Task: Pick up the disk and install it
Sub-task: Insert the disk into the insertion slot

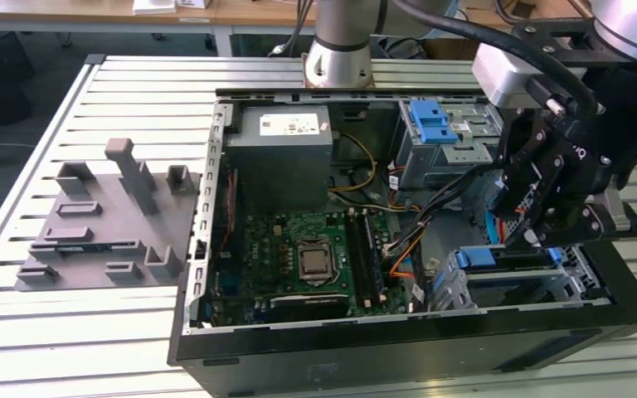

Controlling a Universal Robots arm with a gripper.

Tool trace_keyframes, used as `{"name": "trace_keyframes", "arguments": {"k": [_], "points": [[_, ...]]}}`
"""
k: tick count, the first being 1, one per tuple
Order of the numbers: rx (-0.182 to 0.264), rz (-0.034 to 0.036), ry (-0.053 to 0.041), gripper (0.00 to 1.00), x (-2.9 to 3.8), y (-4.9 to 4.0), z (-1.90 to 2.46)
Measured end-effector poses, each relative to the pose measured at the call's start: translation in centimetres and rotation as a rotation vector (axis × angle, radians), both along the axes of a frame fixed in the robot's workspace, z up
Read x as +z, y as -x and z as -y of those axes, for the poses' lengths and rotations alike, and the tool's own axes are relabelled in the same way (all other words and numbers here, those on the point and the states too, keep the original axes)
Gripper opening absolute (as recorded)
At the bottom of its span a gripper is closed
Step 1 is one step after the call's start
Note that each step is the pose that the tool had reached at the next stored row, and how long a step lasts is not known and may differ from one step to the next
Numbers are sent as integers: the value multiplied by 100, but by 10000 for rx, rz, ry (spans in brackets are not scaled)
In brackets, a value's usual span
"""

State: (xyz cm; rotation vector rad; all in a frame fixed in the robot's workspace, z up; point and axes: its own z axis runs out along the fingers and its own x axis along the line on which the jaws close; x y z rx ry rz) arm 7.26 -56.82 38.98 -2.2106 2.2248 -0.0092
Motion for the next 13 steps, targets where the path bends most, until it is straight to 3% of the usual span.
{"name": "trace_keyframes", "arguments": {"k": [3, 7, 8, 10, 13], "points": [[0, 1, -1, 42, -9, 0, 0], [0, 1, 0, 24, -26, 0, 0], [0, 1, 0, 24, -30, 0, 0], [0, 1, -1, 13, -38, 0, 0], [0, 0, 2, 11, -41, 0, 0]]}}
